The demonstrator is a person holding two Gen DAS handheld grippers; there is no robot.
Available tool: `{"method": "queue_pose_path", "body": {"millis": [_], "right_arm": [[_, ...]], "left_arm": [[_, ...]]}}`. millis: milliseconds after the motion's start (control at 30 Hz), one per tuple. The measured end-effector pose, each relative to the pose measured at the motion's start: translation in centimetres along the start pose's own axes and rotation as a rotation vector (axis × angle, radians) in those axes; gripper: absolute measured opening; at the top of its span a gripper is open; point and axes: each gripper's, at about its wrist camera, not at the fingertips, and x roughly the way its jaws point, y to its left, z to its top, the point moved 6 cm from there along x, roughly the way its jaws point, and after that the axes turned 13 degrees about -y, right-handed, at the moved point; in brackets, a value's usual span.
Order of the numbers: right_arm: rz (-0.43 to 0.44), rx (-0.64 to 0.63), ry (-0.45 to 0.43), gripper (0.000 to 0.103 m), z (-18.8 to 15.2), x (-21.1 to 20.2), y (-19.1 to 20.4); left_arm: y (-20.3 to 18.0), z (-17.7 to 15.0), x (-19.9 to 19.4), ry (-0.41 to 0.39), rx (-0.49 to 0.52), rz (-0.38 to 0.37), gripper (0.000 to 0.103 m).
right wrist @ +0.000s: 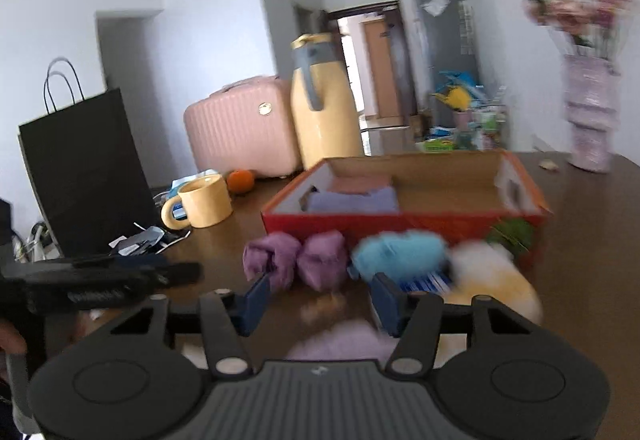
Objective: Organize soft objects
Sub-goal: 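Return the right gripper to the pile and grasp the pink socks, then carry the pink socks into the box onto the towel and release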
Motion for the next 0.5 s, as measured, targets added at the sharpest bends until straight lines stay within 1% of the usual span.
{"method": "queue_pose_path", "body": {"millis": [67, 100, 133, 167, 200, 233, 267, 300, 333, 367, 400, 433, 500], "right_arm": [[0.015, -0.001, 0.040, 0.052, 0.5, 4.4, 0.1], [0.018, -0.004, 0.064, 0.048, 0.5, 6.3, 0.2], [0.016, -0.014, 0.087, 0.048, 0.5, 8.1, 0.4], [0.007, -0.045, 0.102, 0.048, 0.3, 9.8, 0.6], [-0.014, -0.085, 0.114, 0.047, 0.1, 11.2, 0.8], [-0.048, -0.121, 0.136, 0.047, -0.3, 12.5, 1.0], [-0.071, -0.133, 0.164, 0.047, -0.8, 13.5, 0.9], [-0.076, -0.119, 0.187, 0.043, -1.2, 14.3, 0.8], [-0.069, -0.105, 0.202, 0.037, -1.5, 14.7, 0.6], [-0.062, -0.106, 0.206, 0.034, -1.8, 15.0, 0.5], [-0.054, -0.117, 0.202, 0.028, -1.8, 15.1, 0.6], [-0.045, -0.119, 0.197, 0.018, -1.8, 15.0, 0.7], [-0.033, -0.114, 0.190, 0.014, -1.7, 14.9, 0.8]], "left_arm": [[0.7, 0.1, 3.0, 0.030, 0.008, 0.022, 0.069], [1.1, 0.2, 4.5, 0.034, 0.019, 0.011, 0.067], [1.3, 0.1, 5.6, 0.042, 0.016, 0.001, 0.057], [1.7, -0.1, 6.8, 0.061, 0.002, -0.016, 0.052], [2.2, -0.3, 7.7, 0.080, -0.017, -0.022, 0.045], [2.5, -0.5, 8.6, 0.096, -0.036, -0.034, 0.033], [2.7, -0.8, 9.2, 0.105, -0.051, -0.055, 0.026], [2.9, -1.1, 9.6, 0.122, -0.067, -0.074, 0.018], [3.1, -1.5, 10.0, 0.139, -0.086, -0.093, 0.009], [3.4, -1.8, 10.2, 0.147, -0.108, -0.106, 0.007], [3.5, -1.9, 10.3, 0.150, -0.120, -0.111, 0.005], [3.7, -2.0, 10.3, 0.151, -0.128, -0.117, 0.004], [3.9, -1.7, 10.2, 0.140, -0.139, -0.116, 0.003]]}}
